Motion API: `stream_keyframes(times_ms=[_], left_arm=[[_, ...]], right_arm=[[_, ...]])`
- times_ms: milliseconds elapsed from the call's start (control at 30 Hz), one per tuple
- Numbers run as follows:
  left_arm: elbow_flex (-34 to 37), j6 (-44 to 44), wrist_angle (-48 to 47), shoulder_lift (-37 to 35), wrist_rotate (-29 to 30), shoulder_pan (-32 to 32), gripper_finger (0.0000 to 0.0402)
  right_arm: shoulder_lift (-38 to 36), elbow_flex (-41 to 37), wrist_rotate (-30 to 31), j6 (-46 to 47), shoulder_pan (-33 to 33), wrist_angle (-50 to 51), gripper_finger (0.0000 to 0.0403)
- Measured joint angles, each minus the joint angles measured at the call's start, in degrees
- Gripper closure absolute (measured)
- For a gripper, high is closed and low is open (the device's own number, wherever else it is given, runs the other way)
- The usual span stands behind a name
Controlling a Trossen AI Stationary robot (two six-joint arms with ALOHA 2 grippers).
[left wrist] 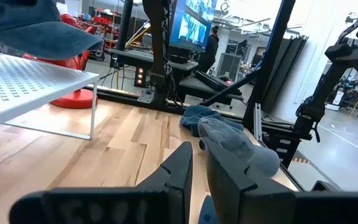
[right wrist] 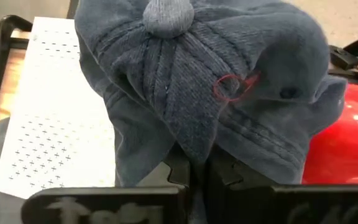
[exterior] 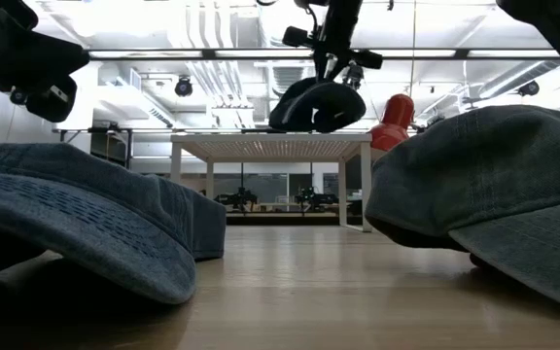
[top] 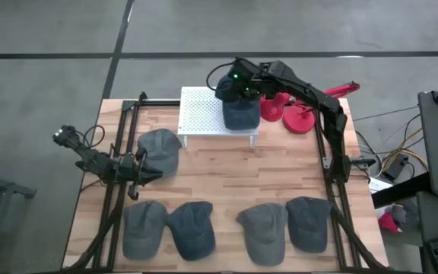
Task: Pick & Place hat
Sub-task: Put the top blue cap on the shelf
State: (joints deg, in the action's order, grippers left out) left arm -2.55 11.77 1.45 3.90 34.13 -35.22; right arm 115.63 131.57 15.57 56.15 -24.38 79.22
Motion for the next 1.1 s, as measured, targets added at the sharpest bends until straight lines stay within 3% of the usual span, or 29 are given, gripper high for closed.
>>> stream_keyframes(times_ms=[433,967,1100], left_arm=[[0.01,0.13,0.0,0.0,0.0,-0.01,0.0351],[0.01,0.26,-0.01,0.0,0.0,0.0,0.0351],[0.0,0.25,-0.02,0.0,0.0,-0.01,0.0351]], right_arm=[[0.0,-6.01,0.56,1.84,-0.2,-0.27,0.039],[-0.02,-6.21,0.58,1.84,-0.26,-0.26,0.0389],[-0.02,-6.21,-0.45,1.37,-0.28,-0.24,0.0368]])
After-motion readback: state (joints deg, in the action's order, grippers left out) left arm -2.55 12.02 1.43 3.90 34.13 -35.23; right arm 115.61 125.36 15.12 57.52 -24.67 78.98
